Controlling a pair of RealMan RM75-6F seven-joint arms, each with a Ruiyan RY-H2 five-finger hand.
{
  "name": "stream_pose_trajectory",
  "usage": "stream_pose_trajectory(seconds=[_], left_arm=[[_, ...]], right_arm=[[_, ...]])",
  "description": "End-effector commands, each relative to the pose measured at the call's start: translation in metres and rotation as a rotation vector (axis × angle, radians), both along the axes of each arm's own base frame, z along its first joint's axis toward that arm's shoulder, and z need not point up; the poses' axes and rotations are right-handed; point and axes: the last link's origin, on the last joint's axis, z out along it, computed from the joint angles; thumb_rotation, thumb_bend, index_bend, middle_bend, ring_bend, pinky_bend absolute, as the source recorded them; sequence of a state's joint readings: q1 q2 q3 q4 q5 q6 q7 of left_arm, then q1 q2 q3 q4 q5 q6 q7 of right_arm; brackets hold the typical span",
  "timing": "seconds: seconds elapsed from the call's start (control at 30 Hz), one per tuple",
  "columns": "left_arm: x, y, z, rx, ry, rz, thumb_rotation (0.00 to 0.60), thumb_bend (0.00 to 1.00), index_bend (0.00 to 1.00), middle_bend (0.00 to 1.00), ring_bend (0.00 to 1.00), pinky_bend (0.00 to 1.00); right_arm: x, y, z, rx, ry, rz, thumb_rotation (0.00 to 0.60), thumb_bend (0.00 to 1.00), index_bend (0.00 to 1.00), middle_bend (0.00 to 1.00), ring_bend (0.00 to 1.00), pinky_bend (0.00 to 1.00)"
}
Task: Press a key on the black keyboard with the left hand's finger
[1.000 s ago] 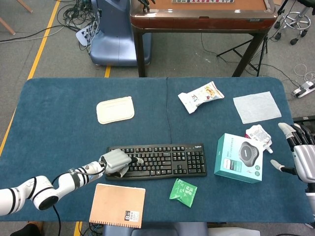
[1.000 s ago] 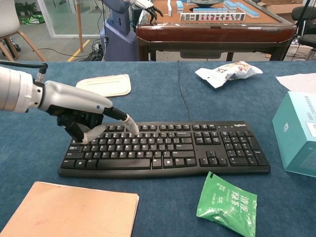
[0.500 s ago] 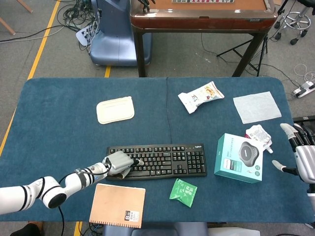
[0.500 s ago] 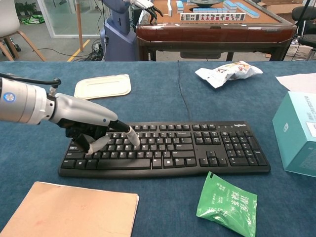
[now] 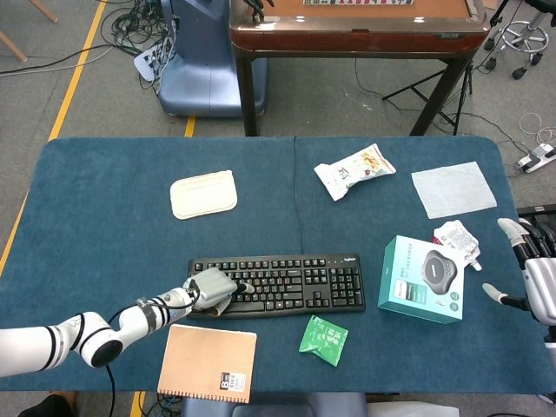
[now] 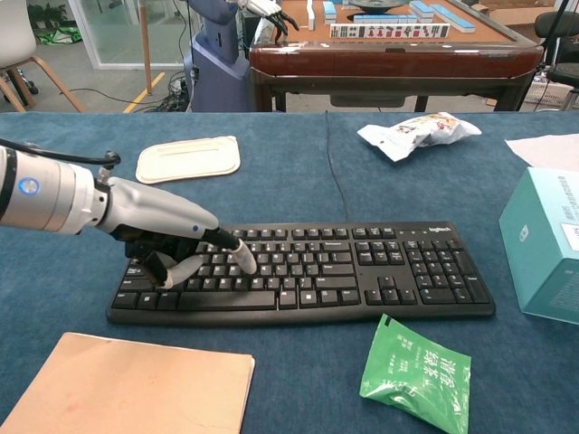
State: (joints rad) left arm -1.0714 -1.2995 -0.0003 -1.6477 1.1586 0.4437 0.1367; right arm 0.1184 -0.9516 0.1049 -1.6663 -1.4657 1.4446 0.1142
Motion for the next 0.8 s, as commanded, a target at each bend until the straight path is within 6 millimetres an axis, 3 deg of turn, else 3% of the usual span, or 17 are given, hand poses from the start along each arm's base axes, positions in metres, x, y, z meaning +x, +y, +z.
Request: stream_pose_trajectory(seconds=[0.03,0.47,0.67,0.8], left_arm=[[-0.002,0.0,-0.002,0.0,0.008,0.001,0.6,0.78,0.14,1.0,1.0,1.0],[0.0,0.001,0.004,0.023,0.003,0.012,0.6,0.78,0.14,1.0,1.0,1.0],[0.002,-0.001,0.033,0.094,-0.096,0.057,0.6,0.77,0.12,0.96,0.99,1.0],[-0.005,-0.001,0.06,0.176,-0.193,0.108,0.6,0.76,0.09,0.82,0.86,1.0]], right_arm=[[-0.001,0.0,0.0,-0.002,-0.001,-0.001,0.6,0.11,0.05,0.13,0.08,0.07],[-0.002,0.002,0.002,-0.006,-0.001,-0.003,0.6,0.11,0.05,0.13,0.08,0.07],[-0.003,0.002,0.002,-0.009,-0.001,-0.006,0.6,0.11,0.05,0.13,0.08,0.07],[-0.003,0.002,0.003,-0.009,-0.003,-0.006,0.6,0.11,0.05,0.13,0.08,0.07]])
